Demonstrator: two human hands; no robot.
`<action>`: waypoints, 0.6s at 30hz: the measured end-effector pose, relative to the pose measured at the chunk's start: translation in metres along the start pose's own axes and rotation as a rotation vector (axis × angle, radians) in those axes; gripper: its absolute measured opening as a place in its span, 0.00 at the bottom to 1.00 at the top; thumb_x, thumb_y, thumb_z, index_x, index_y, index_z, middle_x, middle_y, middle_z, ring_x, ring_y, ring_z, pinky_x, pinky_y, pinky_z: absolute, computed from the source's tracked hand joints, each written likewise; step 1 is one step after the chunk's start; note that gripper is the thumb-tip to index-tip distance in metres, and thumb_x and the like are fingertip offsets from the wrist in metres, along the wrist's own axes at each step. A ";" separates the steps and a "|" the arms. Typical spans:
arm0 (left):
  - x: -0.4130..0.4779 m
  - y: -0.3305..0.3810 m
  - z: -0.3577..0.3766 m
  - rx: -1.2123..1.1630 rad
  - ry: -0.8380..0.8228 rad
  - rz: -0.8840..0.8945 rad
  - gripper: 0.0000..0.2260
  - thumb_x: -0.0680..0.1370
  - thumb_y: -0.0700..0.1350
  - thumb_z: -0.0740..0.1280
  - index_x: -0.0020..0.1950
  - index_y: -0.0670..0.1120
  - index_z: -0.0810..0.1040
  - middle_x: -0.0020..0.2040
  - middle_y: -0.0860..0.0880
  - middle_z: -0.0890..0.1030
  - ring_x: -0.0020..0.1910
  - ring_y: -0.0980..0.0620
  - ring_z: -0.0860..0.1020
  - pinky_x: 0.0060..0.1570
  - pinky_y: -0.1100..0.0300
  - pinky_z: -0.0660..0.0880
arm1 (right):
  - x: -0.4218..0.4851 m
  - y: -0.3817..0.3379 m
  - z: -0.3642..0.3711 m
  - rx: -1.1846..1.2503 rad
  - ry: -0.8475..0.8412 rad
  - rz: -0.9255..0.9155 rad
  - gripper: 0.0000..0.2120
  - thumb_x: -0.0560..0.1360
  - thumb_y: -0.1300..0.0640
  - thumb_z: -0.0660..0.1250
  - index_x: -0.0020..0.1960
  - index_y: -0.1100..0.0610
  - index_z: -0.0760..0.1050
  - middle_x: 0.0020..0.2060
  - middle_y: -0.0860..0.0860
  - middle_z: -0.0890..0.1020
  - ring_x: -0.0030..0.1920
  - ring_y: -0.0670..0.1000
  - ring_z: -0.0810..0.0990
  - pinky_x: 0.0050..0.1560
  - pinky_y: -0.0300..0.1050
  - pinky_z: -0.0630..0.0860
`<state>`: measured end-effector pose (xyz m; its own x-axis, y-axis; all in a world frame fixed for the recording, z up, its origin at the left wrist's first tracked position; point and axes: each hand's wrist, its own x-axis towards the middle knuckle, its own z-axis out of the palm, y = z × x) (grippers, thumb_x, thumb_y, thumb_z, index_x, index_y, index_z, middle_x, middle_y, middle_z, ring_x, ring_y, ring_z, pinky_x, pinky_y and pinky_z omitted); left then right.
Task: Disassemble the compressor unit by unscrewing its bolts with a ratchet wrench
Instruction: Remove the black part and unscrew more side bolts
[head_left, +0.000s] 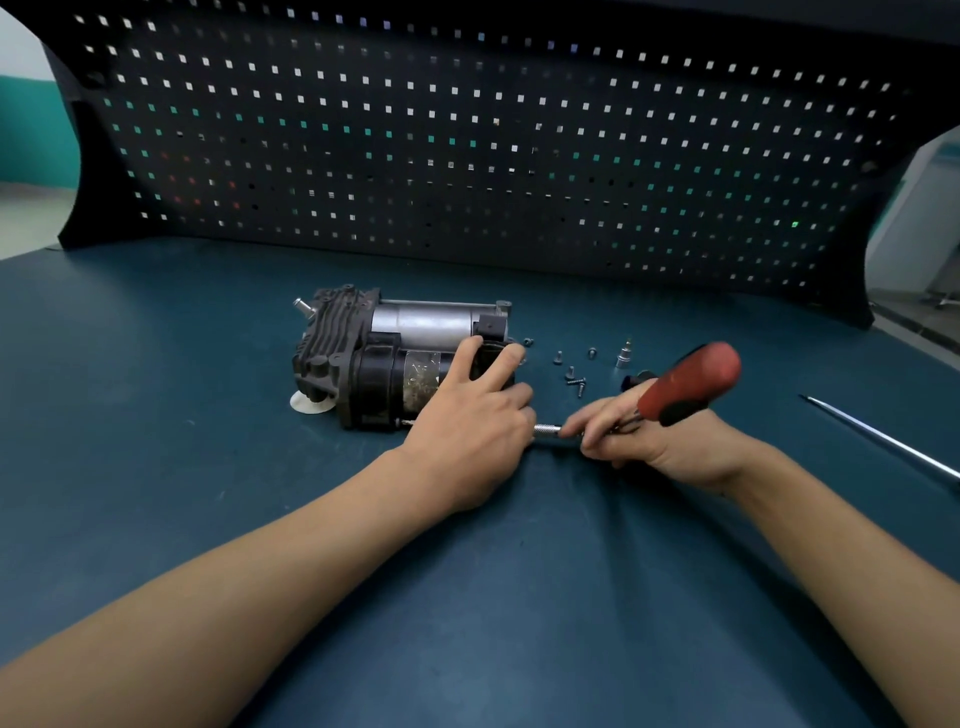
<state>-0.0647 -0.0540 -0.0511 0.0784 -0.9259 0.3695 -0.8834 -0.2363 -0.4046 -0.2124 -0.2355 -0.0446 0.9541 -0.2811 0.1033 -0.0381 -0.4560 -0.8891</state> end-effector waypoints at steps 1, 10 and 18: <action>0.000 0.001 0.000 -0.004 0.002 -0.006 0.12 0.82 0.50 0.58 0.50 0.49 0.81 0.51 0.52 0.79 0.74 0.40 0.58 0.71 0.38 0.47 | 0.001 0.000 0.001 0.011 0.016 0.008 0.07 0.71 0.69 0.75 0.40 0.59 0.85 0.50 0.53 0.87 0.43 0.51 0.82 0.37 0.41 0.77; 0.003 0.002 0.001 -0.048 0.018 -0.053 0.13 0.81 0.49 0.58 0.49 0.50 0.82 0.50 0.55 0.80 0.74 0.43 0.59 0.71 0.40 0.47 | 0.007 -0.003 0.006 0.308 0.092 0.180 0.22 0.67 0.52 0.74 0.60 0.56 0.78 0.52 0.53 0.87 0.40 0.50 0.84 0.32 0.37 0.77; 0.003 0.004 0.000 -0.043 0.013 -0.061 0.13 0.81 0.48 0.58 0.48 0.50 0.83 0.49 0.55 0.80 0.74 0.43 0.59 0.71 0.40 0.50 | 0.013 -0.010 0.012 0.351 0.179 0.243 0.24 0.69 0.48 0.71 0.60 0.60 0.77 0.48 0.56 0.87 0.34 0.51 0.82 0.26 0.37 0.73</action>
<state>-0.0675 -0.0576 -0.0516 0.1275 -0.9062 0.4031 -0.8963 -0.2794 -0.3445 -0.1958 -0.2245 -0.0401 0.8626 -0.4997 -0.0792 -0.1223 -0.0540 -0.9910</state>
